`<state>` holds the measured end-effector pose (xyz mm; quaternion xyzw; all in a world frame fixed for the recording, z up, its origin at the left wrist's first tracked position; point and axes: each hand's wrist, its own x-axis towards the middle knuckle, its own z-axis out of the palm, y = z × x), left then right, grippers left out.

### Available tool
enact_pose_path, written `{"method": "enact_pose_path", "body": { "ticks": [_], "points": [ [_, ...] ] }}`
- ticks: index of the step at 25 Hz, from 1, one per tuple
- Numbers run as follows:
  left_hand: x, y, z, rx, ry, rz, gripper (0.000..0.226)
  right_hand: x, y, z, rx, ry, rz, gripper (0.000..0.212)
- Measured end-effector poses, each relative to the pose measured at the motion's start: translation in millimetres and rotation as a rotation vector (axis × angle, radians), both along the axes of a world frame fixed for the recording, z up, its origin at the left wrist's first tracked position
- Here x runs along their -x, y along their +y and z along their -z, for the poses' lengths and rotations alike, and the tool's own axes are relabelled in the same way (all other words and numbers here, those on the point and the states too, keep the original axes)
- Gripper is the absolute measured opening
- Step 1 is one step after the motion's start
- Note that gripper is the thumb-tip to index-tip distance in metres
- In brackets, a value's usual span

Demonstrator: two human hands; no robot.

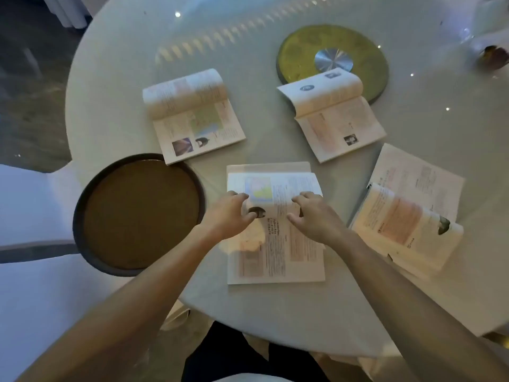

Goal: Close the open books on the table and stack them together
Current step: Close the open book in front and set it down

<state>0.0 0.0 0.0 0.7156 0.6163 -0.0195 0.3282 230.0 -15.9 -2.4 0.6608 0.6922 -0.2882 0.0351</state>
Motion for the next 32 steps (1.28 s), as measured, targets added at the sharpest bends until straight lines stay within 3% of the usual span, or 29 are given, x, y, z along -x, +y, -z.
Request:
{"method": "enact_pose_path", "body": {
  "ticks": [6, 10, 13, 16, 18, 21, 26, 32],
  "points": [
    [4.5, -13.6, 29.1, -0.015, -0.104, -0.2, 0.068, -2.4, -18.1, 24.7, -0.038, 0.055, 0.058, 0.049],
    [6.1, -36.6, 46.0, -0.098, -0.093, -0.434, 0.07, -13.8, -48.7, 43.4, -0.116, 0.098, 0.393, 0.029],
    [4.7, -49.2, 67.8, 0.075, -0.075, -0.519, 0.077, -23.9, -63.5, 62.4, 0.071, 0.117, 0.659, 0.029],
    [5.0, -58.4, 85.2, 0.287, -0.052, -0.612, 0.084, -26.6, -70.7, 73.5, 0.18, 0.267, 0.827, 0.04],
    [5.0, -59.3, 91.3, 0.333, -0.059, -0.665, 0.07, -28.4, -70.8, 76.0, 0.184, 0.314, 0.927, 0.035],
    [6.3, -54.2, 89.0, 0.357, -0.178, -0.737, 0.035, -36.6, -70.8, 75.2, 0.203, 0.348, 0.961, 0.017],
    [22.6, -43.6, 64.6, 0.432, -0.406, -0.794, 0.03, -61.8, -63.1, 49.3, 0.262, 0.449, 0.963, 0.016],
    [28.4, -5.7, 33.0, 0.591, -0.777, -0.957, 0.029, -74.7, -28.5, 10.7, 0.343, 0.955, 1.166, 0.001]
  ]
}}
